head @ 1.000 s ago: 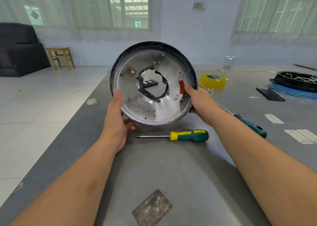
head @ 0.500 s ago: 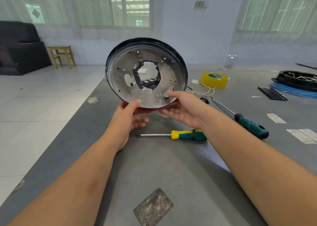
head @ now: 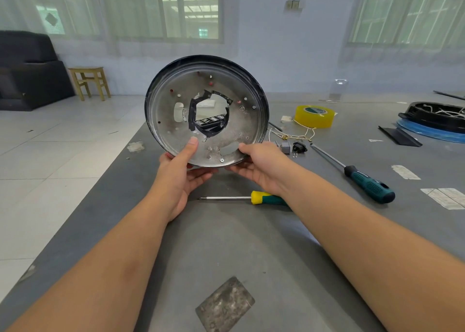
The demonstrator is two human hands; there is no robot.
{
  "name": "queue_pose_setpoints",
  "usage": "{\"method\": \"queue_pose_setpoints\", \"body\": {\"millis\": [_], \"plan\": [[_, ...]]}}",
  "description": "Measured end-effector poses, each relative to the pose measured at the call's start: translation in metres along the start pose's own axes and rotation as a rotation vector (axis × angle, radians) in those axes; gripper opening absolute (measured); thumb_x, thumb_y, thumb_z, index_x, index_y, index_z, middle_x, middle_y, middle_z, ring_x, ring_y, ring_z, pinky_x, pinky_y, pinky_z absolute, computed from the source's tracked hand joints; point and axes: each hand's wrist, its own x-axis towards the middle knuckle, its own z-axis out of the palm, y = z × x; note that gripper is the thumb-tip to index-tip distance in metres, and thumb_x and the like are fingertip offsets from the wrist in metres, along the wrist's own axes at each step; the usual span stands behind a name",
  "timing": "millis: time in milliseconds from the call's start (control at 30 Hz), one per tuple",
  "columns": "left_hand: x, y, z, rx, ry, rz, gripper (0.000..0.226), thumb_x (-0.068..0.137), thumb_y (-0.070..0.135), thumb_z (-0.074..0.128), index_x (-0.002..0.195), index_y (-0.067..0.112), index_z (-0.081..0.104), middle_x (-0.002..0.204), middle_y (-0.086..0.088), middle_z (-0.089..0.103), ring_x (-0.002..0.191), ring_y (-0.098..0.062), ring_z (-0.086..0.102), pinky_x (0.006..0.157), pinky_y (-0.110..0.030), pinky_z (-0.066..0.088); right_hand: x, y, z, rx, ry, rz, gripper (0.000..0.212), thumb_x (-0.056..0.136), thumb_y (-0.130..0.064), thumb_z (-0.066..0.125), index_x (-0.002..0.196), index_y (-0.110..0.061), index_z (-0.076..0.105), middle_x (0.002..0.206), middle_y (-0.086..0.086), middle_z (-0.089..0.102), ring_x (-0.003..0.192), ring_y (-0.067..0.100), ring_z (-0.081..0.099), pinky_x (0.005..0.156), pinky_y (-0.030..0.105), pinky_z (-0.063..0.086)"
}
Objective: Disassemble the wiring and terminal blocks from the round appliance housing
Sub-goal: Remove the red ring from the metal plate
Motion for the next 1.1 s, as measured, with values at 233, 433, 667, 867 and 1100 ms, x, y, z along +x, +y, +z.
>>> {"method": "queue_pose_setpoints", "body": {"millis": [233, 433, 667, 867, 1100], "plan": [[0.002, 0.001, -0.004, -0.045, -0.024, -0.035, 0.046, 0.1, 0.024, 0.068, 0.142, 0.013, 0.05, 0.118, -0.017, 0.076, 0.093, -0.037, 0.078, 0.066, -0.035, 0.065, -0.004, -0.002, 0.0, -0.007, -0.049, -0.005, 0.026, 0.1, -0.008, 0.062, 0.123, 0.004, 0.06, 0.104, 0.019, 0.075, 0.085, 0.026, 0.076, 0.066, 0.032, 0.062], [0.01, -0.001, -0.01, -0.15, 0.013, -0.046, 0.04, 0.105, 0.011, 0.058, 0.144, 0.01, 0.05, 0.125, -0.019, 0.072, 0.1, -0.035, 0.077, 0.069, -0.039, 0.065, -0.016, -0.017, -0.021, -0.811, -0.063, -0.229, 0.046, 0.097, -0.06, 0.053, 0.121, -0.021, 0.062, 0.109, 0.0, 0.073, 0.08, 0.014, 0.077, 0.075, 0.037, 0.064], [0.012, -0.003, -0.008, -0.114, 0.06, -0.023, 0.029, 0.103, 0.003, 0.058, 0.125, 0.018, 0.047, 0.131, -0.017, 0.066, 0.108, -0.036, 0.073, 0.075, -0.049, 0.066, -0.05, 0.005, -0.094, -1.416, -0.153, -0.627, 0.053, 0.09, -0.071, 0.047, 0.122, -0.034, 0.067, 0.108, -0.022, 0.063, 0.101, -0.011, 0.056, 0.081, 0.01, 0.044], [0.012, -0.004, -0.009, -0.078, 0.057, -0.032, 0.033, 0.102, 0.001, 0.059, 0.128, 0.018, 0.045, 0.133, -0.017, 0.064, 0.11, -0.036, 0.072, 0.074, -0.049, 0.066, -0.053, 0.011, -0.116, -1.428, -0.261, -0.601, 0.032, 0.09, -0.042, 0.071, 0.121, -0.035, 0.067, 0.112, -0.018, 0.058, 0.106, 0.003, 0.056, 0.092, 0.023, 0.048], [0.013, -0.005, -0.009, -0.007, 0.074, -0.016, 0.039, 0.103, 0.001, 0.059, 0.137, 0.014, 0.042, 0.133, -0.015, 0.064, 0.112, -0.036, 0.071, 0.072, -0.046, 0.066, -0.048, 0.012, -0.119, -1.329, -0.221, -0.679, 0.015, 0.094, -0.043, 0.067, 0.108, -0.038, 0.068, 0.102, -0.017, 0.063, 0.096, 0.003, 0.059, 0.086, 0.026, 0.048]]}}
